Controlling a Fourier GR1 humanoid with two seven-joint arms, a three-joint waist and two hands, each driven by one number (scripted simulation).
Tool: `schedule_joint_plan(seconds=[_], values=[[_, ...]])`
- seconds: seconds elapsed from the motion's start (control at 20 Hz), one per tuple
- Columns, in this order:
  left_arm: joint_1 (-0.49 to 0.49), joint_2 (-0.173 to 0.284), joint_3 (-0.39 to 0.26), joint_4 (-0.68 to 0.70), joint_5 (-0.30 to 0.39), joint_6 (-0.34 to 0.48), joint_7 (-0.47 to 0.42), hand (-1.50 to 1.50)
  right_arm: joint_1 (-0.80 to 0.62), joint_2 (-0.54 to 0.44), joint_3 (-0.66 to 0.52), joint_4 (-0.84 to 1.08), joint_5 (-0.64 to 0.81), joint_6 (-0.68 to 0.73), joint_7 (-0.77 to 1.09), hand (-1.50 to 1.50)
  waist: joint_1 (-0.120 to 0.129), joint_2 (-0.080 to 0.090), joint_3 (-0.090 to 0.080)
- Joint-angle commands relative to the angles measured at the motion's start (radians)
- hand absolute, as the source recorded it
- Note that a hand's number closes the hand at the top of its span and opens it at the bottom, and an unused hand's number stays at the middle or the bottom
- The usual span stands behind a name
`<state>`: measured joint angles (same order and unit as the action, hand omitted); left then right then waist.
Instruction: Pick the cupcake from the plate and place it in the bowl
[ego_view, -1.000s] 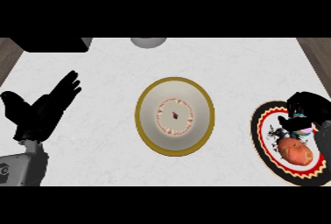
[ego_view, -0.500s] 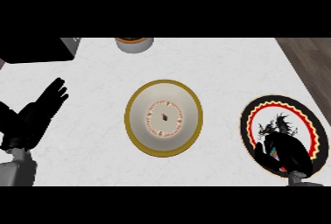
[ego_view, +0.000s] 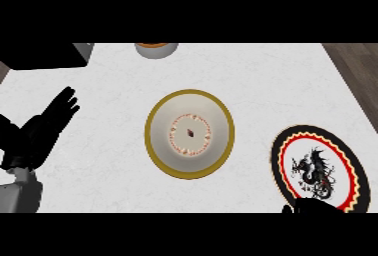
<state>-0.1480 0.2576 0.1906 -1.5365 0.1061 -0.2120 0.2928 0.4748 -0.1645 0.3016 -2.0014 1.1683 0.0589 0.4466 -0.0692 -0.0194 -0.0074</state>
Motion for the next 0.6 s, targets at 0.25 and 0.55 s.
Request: schedule_joint_plan(seconds=[0.25, 0.55], values=[[-0.006, -0.017, -0.032, -0.040, 0.003, -0.008, 0.035, 0.00, 0.238, -0.031, 0.353, -0.621, 0.305, 0.232, 0.248, 1.50, 0.047, 0.008, 0.003], [-0.115, 0.006, -0.011, 0.002, 0.019, -0.001, 0.079, 0.00, 0.098, 0.012, 0.584, -0.717, 0.487, 0.428, 0.375, 1.50, 0.052, 0.015, 0.002]])
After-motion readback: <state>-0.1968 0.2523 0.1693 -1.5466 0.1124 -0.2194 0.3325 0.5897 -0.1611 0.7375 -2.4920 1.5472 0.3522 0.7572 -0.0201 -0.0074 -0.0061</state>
